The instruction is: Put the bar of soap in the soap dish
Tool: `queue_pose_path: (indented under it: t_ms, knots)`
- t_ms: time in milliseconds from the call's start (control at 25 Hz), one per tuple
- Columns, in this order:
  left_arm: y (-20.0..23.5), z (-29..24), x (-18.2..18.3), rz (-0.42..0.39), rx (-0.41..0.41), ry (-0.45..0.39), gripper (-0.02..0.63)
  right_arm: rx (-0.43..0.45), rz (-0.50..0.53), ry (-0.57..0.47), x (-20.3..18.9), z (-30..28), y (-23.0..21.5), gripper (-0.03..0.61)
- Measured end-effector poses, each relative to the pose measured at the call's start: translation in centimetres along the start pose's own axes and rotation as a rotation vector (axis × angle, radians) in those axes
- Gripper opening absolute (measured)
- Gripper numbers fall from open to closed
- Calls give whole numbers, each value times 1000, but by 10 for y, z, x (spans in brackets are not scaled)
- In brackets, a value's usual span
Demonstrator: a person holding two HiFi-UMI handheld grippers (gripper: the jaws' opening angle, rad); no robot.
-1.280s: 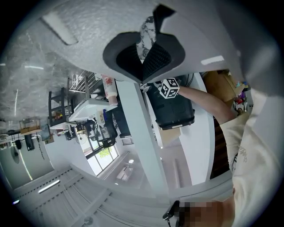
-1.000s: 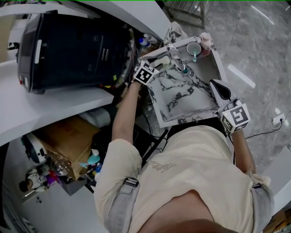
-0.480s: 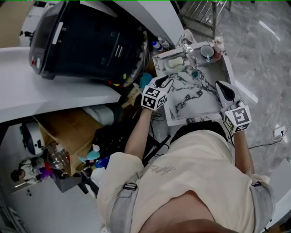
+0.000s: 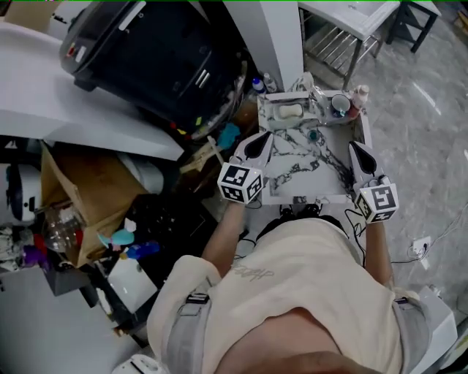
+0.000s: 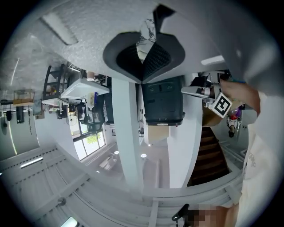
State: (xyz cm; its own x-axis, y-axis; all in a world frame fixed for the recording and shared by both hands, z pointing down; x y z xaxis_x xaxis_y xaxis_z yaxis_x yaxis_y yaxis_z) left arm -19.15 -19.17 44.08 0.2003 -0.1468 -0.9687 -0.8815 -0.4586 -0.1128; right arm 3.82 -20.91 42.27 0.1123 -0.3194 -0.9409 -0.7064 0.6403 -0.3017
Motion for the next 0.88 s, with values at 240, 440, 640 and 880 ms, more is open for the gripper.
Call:
queue_pose_path:
  t_ms: [240,440,640,880]
  knots:
    - [15,32,38,-5,88,-92,17,51,67,-62,35,0,21,2]
    - [24,46,60,11,116,-139,17,62,125,-106,70,6,29,2]
    - [24,49,75,-45,126,-146,17,62,131,-148,98,13,38,0]
    - [28,58,95,-18,180,-181,17,59,167,-149,106,26,49,1]
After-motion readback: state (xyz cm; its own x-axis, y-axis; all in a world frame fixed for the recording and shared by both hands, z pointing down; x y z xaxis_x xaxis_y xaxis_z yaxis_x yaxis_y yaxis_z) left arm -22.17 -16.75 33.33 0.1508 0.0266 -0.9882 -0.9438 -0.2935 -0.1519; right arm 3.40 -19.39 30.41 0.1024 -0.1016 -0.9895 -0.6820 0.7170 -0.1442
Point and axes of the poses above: the fingertips, and each gripper's own axes: z backward along the fingers, y to its left, x out of its top, the point moved 2 cm from there along z, backward along the fingers, and after that the axes turned 15 degrees about -z, right-handed, at the moved point
